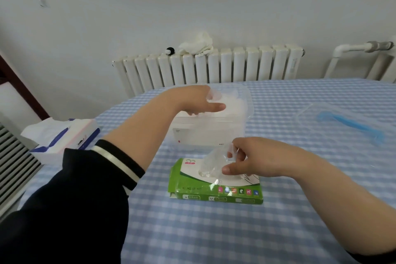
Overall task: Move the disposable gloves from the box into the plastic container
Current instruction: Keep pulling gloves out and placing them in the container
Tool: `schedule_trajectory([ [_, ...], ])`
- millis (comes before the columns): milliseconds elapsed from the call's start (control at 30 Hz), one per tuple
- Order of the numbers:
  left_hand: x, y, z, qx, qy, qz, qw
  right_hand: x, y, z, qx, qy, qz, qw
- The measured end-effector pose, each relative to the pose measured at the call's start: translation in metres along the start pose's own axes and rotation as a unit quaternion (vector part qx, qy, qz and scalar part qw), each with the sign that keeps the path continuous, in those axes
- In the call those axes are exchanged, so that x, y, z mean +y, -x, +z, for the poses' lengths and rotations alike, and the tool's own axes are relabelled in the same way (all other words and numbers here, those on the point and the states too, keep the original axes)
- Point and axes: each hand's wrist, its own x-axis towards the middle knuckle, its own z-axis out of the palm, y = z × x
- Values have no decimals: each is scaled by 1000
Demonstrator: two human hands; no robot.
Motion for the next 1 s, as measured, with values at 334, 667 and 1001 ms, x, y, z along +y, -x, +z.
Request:
schedule_trajectory([
  [334,-6,-28,15,-215,237,-28,947,-7,5,-7,35,-111,-71,991],
  [667,-16,-38,23,-193,370,53,907,-37,-35,-51,216,-41,-124,968],
  [1001,-22,-36,20,-70,358,-69,928,-32,-113,-57,-5,138,10,990],
])
